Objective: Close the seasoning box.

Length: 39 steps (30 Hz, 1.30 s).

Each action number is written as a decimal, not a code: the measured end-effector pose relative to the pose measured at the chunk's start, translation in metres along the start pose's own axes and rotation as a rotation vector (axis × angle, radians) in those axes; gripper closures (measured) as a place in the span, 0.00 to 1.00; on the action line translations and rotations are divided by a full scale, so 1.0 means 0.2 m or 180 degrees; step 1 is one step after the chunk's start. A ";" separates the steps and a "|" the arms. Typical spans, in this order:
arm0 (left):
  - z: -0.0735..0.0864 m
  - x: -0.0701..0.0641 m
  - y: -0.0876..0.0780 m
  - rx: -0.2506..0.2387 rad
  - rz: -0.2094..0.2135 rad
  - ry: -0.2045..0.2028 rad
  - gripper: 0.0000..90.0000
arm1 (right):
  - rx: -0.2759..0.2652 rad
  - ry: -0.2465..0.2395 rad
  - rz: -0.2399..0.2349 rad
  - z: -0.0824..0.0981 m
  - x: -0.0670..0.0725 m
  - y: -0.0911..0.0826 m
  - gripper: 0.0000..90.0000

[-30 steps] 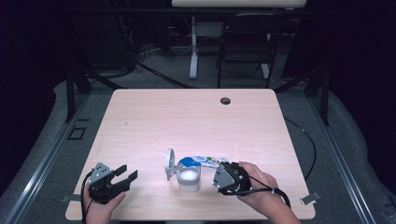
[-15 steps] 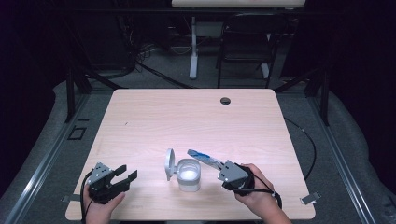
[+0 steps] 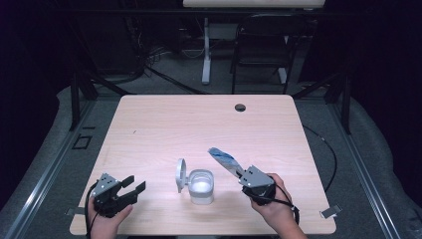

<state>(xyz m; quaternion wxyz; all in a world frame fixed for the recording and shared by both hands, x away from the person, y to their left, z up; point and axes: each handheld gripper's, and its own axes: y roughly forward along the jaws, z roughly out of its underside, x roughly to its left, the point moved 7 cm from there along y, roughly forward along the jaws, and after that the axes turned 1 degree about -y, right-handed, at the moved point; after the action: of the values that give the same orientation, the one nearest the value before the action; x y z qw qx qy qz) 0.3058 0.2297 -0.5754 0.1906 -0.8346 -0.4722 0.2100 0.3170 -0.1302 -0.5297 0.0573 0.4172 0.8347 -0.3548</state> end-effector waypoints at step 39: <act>0.01 0.01 0.00 -0.0020 -0.0029 -0.0032 0.52 | -0.0093 0.1403 0.0343 0.22 -0.15 0.18 0.97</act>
<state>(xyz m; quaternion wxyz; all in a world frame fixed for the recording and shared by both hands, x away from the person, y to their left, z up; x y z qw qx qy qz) 0.3053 0.2322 -0.5767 0.1865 -0.8320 -0.4776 0.2119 0.3538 -0.1634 -0.5717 -0.1016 0.5277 0.8086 -0.2394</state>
